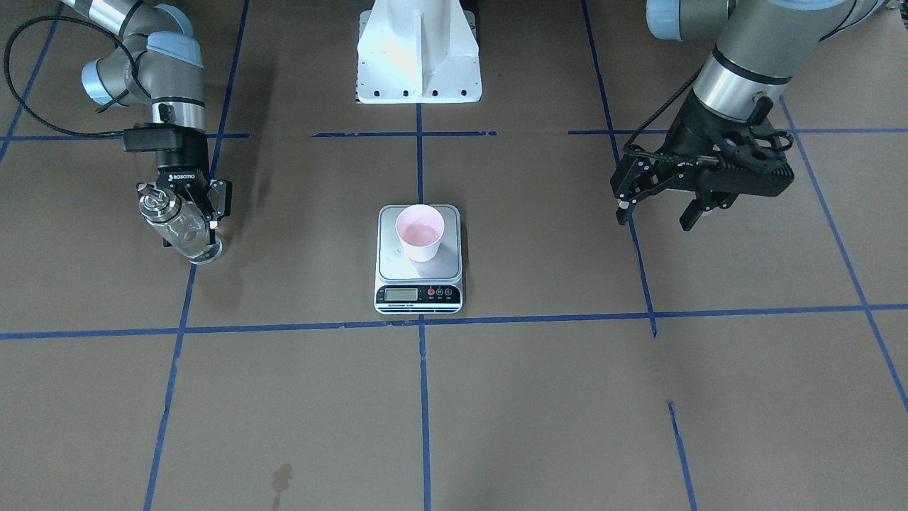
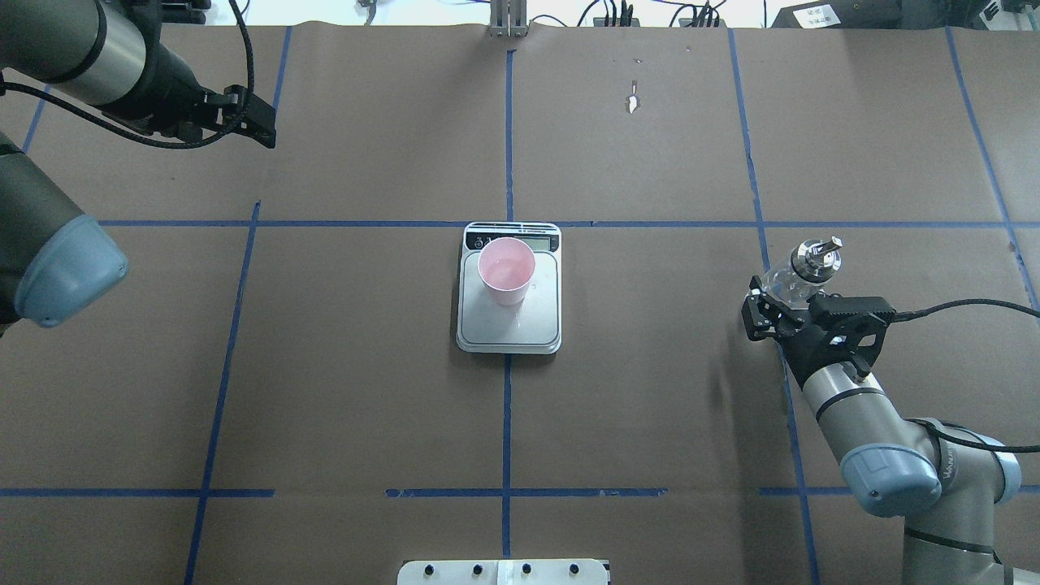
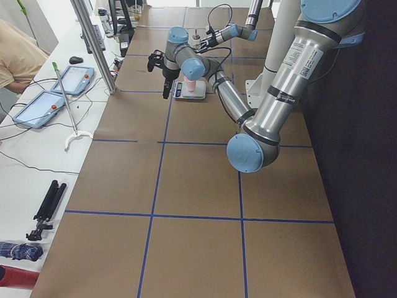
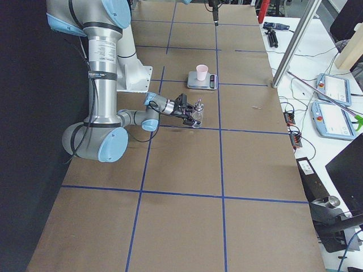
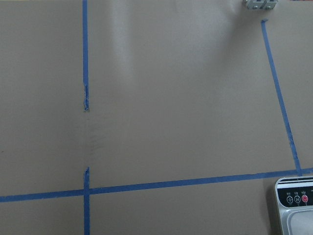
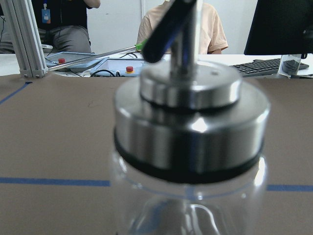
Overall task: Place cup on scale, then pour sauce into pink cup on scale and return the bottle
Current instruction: 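Carry the glass bottle with the right gripper toward the pink cup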
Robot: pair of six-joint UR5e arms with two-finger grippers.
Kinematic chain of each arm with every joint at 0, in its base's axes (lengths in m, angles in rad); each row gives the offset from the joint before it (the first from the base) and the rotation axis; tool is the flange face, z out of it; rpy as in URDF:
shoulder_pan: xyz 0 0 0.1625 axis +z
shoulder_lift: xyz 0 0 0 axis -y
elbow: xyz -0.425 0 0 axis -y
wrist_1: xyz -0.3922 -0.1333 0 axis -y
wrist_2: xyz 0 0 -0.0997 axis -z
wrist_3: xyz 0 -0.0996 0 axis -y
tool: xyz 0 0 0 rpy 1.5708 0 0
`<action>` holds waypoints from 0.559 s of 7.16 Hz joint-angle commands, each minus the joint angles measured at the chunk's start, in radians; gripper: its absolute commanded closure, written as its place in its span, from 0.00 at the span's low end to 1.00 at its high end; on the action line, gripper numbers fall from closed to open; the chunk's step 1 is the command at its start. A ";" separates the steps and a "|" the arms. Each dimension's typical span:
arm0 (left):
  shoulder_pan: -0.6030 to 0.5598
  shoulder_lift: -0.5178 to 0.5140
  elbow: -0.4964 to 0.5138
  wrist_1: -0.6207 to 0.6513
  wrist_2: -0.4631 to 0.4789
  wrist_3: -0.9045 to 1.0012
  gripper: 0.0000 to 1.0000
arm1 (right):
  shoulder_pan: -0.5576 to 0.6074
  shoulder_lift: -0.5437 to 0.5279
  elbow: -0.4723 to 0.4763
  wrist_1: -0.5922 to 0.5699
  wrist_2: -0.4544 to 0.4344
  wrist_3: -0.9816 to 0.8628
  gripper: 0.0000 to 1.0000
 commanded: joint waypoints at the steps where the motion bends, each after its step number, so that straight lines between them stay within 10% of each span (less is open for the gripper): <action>1: -0.007 0.003 -0.007 0.008 0.003 0.000 0.09 | 0.021 0.010 0.075 -0.007 -0.004 -0.197 1.00; 4: -0.113 0.104 -0.042 0.014 0.003 0.229 0.09 | 0.020 0.106 0.085 -0.132 -0.002 -0.260 1.00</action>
